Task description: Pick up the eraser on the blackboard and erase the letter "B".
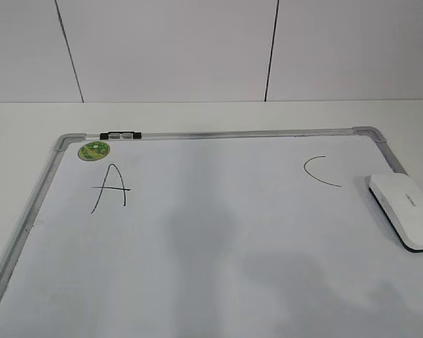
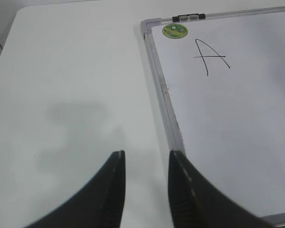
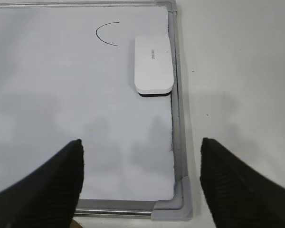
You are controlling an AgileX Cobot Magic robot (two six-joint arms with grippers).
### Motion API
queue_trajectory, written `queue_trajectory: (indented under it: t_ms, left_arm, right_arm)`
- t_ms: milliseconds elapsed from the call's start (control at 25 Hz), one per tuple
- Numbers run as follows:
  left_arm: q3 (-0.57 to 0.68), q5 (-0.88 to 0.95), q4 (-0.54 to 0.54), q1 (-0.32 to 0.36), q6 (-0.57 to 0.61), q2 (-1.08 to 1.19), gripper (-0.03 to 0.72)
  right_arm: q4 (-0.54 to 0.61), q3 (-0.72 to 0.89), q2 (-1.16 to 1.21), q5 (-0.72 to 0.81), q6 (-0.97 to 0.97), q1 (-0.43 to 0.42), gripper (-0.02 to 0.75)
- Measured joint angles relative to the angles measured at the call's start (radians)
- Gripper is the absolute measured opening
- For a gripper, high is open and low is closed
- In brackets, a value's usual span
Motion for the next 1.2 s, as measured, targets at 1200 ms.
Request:
queue_trajectory:
  t_ms: [1200]
  left_arm:
    - [0.0,-0.002,-0.006,0.011,0.0,0.0,0.235]
  right_arm:
    - [-0.063,0.0,0.0,0.0,0.0,0.0,0.585]
